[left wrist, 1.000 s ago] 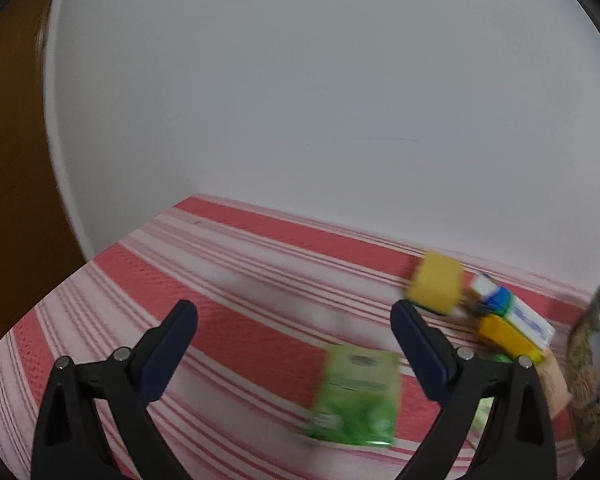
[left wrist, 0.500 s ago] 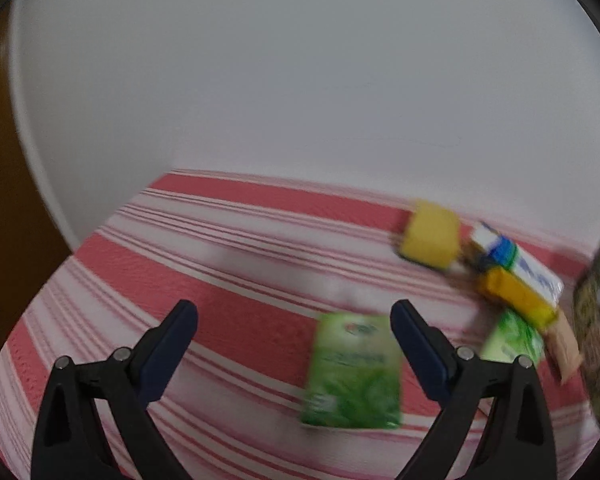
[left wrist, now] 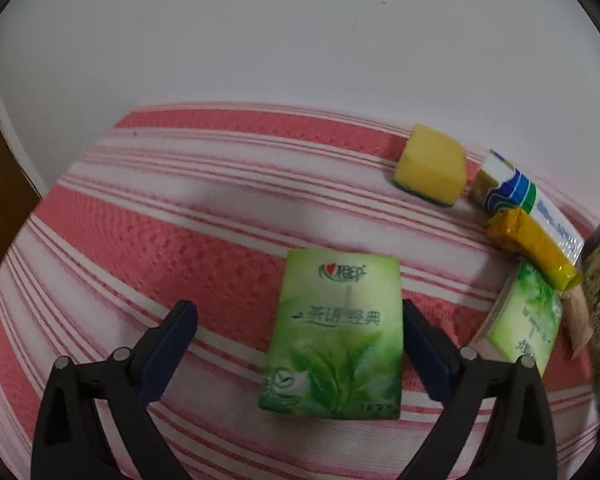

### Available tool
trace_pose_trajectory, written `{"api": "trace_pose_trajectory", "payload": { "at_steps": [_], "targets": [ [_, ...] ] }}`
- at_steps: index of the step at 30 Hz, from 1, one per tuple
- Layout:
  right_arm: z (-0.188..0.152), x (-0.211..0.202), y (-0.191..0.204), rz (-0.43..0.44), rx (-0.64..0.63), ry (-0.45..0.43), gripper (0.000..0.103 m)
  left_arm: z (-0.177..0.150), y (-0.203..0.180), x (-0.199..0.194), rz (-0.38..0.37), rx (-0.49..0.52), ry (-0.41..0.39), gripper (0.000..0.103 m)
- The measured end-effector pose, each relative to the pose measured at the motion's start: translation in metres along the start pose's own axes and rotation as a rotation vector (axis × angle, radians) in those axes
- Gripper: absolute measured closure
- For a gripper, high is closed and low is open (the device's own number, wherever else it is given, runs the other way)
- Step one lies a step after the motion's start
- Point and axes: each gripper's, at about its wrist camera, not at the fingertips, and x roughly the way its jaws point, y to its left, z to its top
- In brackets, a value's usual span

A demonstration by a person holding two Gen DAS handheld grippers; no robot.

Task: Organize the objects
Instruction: 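Grasp a green tissue pack with the left gripper while the right gripper grasps another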

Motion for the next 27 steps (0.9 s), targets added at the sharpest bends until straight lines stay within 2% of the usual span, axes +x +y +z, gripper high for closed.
{"api": "trace_pose_trajectory", "payload": {
  "at_steps": [2, 3, 5, 6, 11, 13, 15, 18, 20, 22, 24, 27],
  "targets": [
    [0.0, 0.009, -0.006, 0.005, 0.032, 0.035, 0.015, 0.0, 0.001, 0.002, -0.006, -0.002, 0.004, 0.003],
    [0.0, 0.011, -0.008, 0.014, 0.045, 0.044, 0.015, -0.001, 0.002, 0.002, -0.014, 0.003, 0.0, 0.007],
    [0.0, 0.015, -0.005, 0.002, 0.038, 0.054, 0.015, 0.0, 0.002, 0.0, -0.039, 0.026, -0.018, 0.033],
    [0.001, 0.018, -0.003, -0.007, 0.029, 0.06, 0.015, 0.001, 0.0, -0.002, -0.067, 0.044, -0.025, 0.051],
    [0.004, 0.026, 0.013, 0.045, 0.016, 0.04, 0.015, 0.002, 0.004, -0.002, -0.081, 0.027, -0.034, 0.051],
    [0.008, 0.033, 0.022, 0.049, 0.02, 0.035, 0.015, 0.006, 0.013, -0.009, -0.068, -0.014, -0.082, 0.051],
    [0.012, 0.046, 0.03, 0.05, 0.051, 0.049, 0.015, 0.007, 0.018, -0.029, -0.022, -0.062, -0.165, 0.051],
    [0.017, 0.072, 0.041, -0.011, 0.1, 0.088, 0.014, 0.01, 0.035, -0.045, 0.061, -0.141, -0.255, 0.051],
    [0.022, 0.089, 0.047, -0.042, 0.128, 0.115, 0.014, 0.011, 0.047, -0.049, 0.095, -0.196, -0.278, 0.051],
    [0.026, 0.107, 0.051, -0.123, 0.146, 0.14, 0.014, 0.011, 0.062, -0.049, 0.109, -0.261, -0.277, 0.051],
    [0.032, 0.118, 0.056, -0.195, 0.155, 0.126, 0.014, 0.012, 0.074, -0.046, 0.109, -0.309, -0.258, 0.051],
    [0.038, 0.135, 0.065, -0.243, 0.139, 0.142, 0.014, 0.012, 0.086, -0.039, 0.106, -0.352, -0.227, 0.051]
  ]
}}
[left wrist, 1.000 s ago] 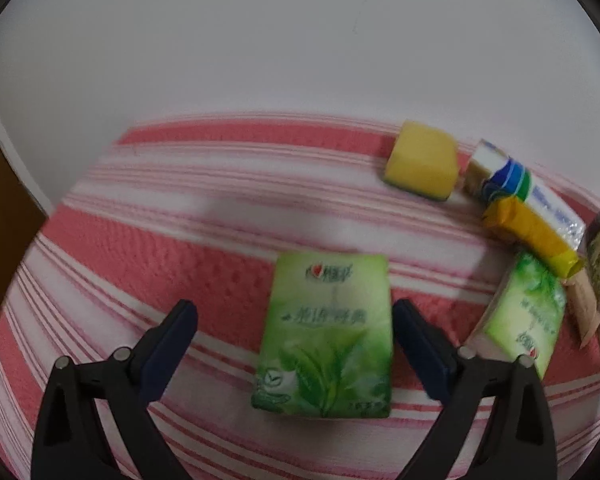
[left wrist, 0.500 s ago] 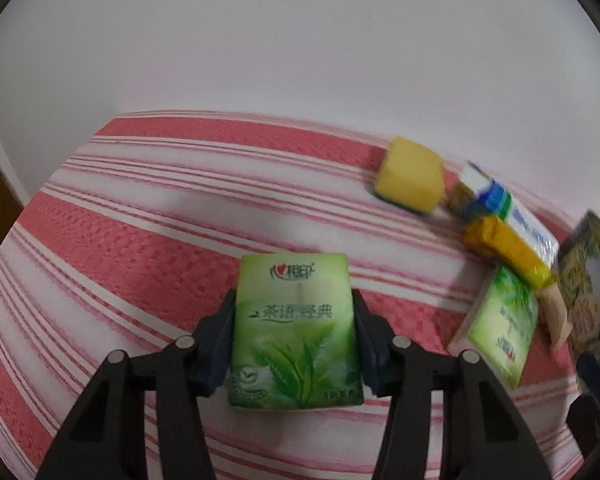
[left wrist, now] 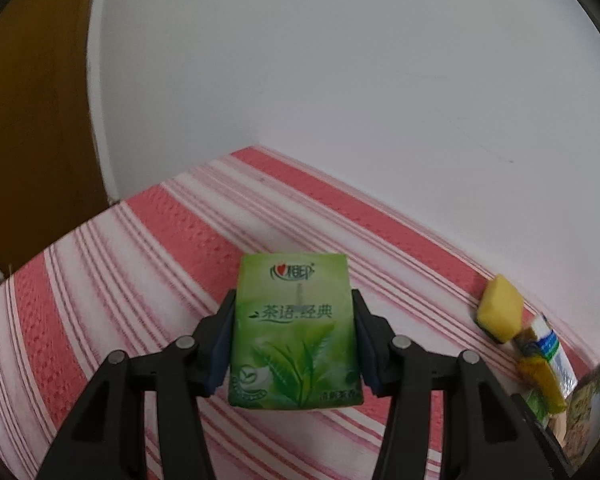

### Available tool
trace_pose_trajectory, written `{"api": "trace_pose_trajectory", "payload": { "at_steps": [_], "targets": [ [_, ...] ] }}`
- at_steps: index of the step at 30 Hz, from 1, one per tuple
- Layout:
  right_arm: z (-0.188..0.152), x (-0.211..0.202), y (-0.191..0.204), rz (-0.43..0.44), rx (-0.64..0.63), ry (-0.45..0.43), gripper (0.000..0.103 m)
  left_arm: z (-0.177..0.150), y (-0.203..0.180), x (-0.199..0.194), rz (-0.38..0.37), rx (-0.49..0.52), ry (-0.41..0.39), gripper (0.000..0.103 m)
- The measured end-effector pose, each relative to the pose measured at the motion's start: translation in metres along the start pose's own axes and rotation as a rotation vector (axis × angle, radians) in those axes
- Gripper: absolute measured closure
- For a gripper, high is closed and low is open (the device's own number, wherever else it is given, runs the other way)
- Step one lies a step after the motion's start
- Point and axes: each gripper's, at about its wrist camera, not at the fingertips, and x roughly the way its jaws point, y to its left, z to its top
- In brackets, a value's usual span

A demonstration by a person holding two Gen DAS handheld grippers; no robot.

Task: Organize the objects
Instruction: 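Grasp a green tissue pack with the left gripper while the right gripper grasps another, then lift both green tissue packs and carry them over the tin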

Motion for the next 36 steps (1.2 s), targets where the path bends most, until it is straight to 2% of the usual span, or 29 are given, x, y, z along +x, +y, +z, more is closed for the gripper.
{"api": "trace_pose_trajectory", "payload": {
  "at_steps": [2, 6, 7, 8, 12, 15, 16, 19, 21, 25, 30, 36],
  "targets": [
    [0.002, 0.006, 0.01, -0.048, -0.042, 0.008, 0.014, 0.0, 0.002, 0.002, -0.007, -0.014, 0.016, 0.051],
    [-0.002, 0.016, 0.029, -0.056, -0.199, 0.051, 0.015, 0.0, 0.0, 0.005, -0.057, -0.04, 0.047, 0.051],
    [-0.003, 0.017, 0.032, -0.062, -0.235, 0.058, 0.023, -0.001, -0.001, 0.004, -0.058, -0.037, 0.047, 0.051],
    [-0.004, 0.016, 0.033, -0.045, -0.251, 0.052, 0.03, -0.001, -0.002, 0.004, -0.054, -0.033, 0.046, 0.051],
    [-0.009, 0.009, 0.024, 0.041, -0.269, 0.052, 0.036, -0.001, -0.001, 0.005, -0.054, -0.035, 0.046, 0.051],
    [-0.012, -0.002, 0.007, 0.196, -0.222, 0.039, 0.038, -0.002, -0.001, 0.002, -0.066, -0.025, 0.027, 0.051],
    [-0.014, -0.011, 0.002, 0.261, -0.218, 0.007, 0.038, -0.001, -0.001, 0.001, -0.072, -0.02, 0.017, 0.051],
    [-0.02, -0.049, -0.003, 0.378, -0.284, -0.138, 0.038, -0.001, -0.005, -0.008, -0.107, -0.009, -0.027, 0.051],
    [-0.028, -0.072, -0.007, 0.403, -0.331, -0.227, 0.038, -0.002, -0.009, -0.016, -0.139, 0.007, -0.059, 0.051],
    [-0.039, -0.101, -0.019, 0.378, -0.349, -0.357, 0.038, -0.005, -0.024, -0.032, -0.192, 0.067, -0.123, 0.051],
    [-0.038, -0.115, -0.02, 0.228, -0.371, -0.499, 0.038, -0.014, -0.044, -0.053, -0.284, 0.133, -0.18, 0.051],
    [-0.038, -0.123, -0.019, 0.15, -0.373, -0.589, 0.038, -0.018, -0.054, -0.057, -0.256, 0.19, -0.208, 0.051]
  ]
}}
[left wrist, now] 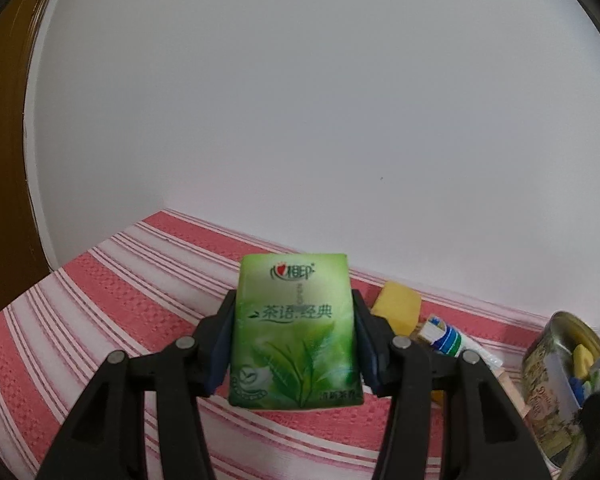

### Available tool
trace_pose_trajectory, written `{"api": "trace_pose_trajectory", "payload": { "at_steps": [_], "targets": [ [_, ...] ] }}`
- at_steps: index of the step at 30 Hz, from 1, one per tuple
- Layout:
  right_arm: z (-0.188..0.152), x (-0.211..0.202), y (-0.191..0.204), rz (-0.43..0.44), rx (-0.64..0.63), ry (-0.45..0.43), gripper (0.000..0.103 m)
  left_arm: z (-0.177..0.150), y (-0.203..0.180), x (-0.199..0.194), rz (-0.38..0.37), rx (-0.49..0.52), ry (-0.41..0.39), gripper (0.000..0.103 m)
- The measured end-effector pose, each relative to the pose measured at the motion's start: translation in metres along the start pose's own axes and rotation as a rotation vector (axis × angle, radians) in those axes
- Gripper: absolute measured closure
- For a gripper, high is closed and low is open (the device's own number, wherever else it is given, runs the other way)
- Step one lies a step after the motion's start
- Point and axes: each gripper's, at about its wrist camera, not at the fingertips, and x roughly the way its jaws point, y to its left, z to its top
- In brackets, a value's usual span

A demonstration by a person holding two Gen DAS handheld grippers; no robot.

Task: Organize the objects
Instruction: 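Lift both green tissue packs and carry them over the tin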

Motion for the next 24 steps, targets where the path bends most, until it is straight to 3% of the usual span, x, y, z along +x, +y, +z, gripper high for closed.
{"api": "trace_pose_trajectory", "payload": {
  "at_steps": [10, 24],
  "targets": [
    [0.006, -0.005, 0.001, -0.048, -0.026, -0.093, 0.038, 0.0, -0.003, -0.002, 0.033, 0.014, -0.022, 0.051],
    [0.011, 0.006, -0.024, -0.119, -0.002, -0.132, 0.038, -0.008, -0.026, -0.012, 0.007, 0.073, -0.068, 0.051]
  ]
}}
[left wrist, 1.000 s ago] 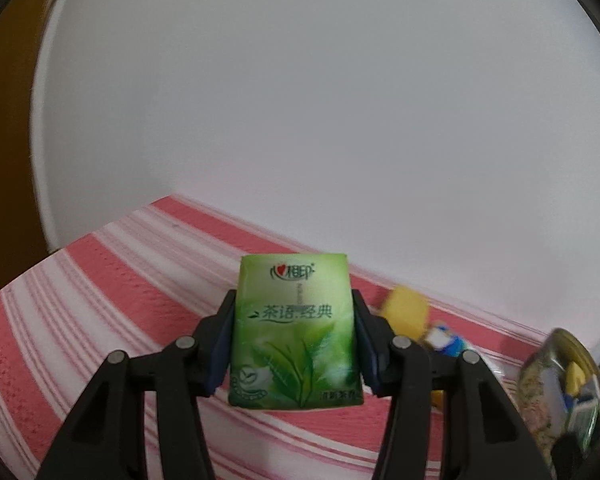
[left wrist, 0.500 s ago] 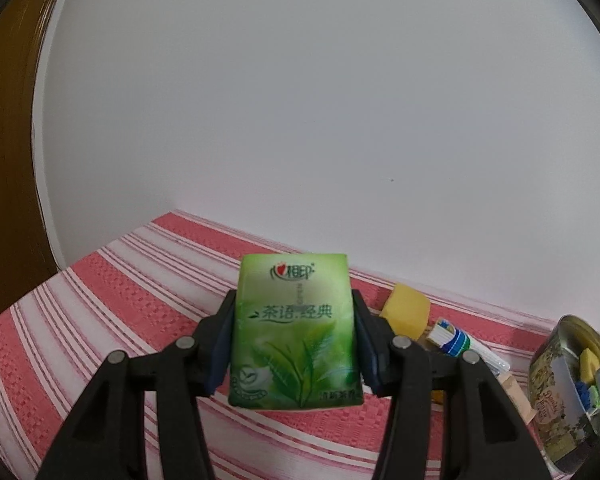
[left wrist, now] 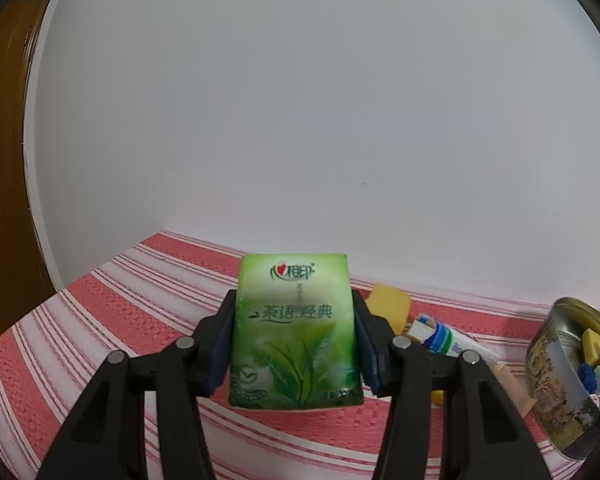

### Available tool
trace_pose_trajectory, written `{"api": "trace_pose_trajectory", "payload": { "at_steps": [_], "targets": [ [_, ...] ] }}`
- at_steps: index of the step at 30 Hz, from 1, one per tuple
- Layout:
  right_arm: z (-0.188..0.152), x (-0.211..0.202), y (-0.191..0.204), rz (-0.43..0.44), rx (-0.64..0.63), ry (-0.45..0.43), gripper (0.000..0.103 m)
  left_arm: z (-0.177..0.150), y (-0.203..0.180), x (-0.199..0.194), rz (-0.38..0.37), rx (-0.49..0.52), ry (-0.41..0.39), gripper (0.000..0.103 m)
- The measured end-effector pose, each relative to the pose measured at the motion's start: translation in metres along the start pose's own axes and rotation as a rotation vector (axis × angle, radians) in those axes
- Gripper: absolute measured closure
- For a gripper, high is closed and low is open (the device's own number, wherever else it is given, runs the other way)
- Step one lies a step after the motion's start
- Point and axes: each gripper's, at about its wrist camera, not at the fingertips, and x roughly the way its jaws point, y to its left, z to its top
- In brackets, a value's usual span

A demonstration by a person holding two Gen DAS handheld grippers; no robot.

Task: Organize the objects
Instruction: 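Lift both green tissue packs and carry them over the tin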

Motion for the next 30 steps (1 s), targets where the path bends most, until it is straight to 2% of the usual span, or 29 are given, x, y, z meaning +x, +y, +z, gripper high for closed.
{"api": "trace_pose_trajectory", "payload": {
  "at_steps": [8, 11, 22, 30],
  "targets": [
    [0.005, 0.006, -0.026, -0.041, 0.017, -0.025, 0.038, -0.015, -0.034, -0.002, -0.065, 0.022, 0.042, 0.051],
    [0.007, 0.007, -0.038, -0.06, 0.027, -0.034, 0.038, -0.018, -0.049, -0.008, -0.06, 0.048, 0.028, 0.051],
    [0.012, 0.018, -0.073, -0.129, 0.047, -0.063, 0.038, -0.02, -0.117, -0.045, -0.118, 0.111, -0.03, 0.051],
    [0.013, 0.03, -0.103, -0.213, 0.054, -0.07, 0.038, -0.02, -0.166, -0.067, -0.202, 0.122, -0.035, 0.051]
  ]
}}
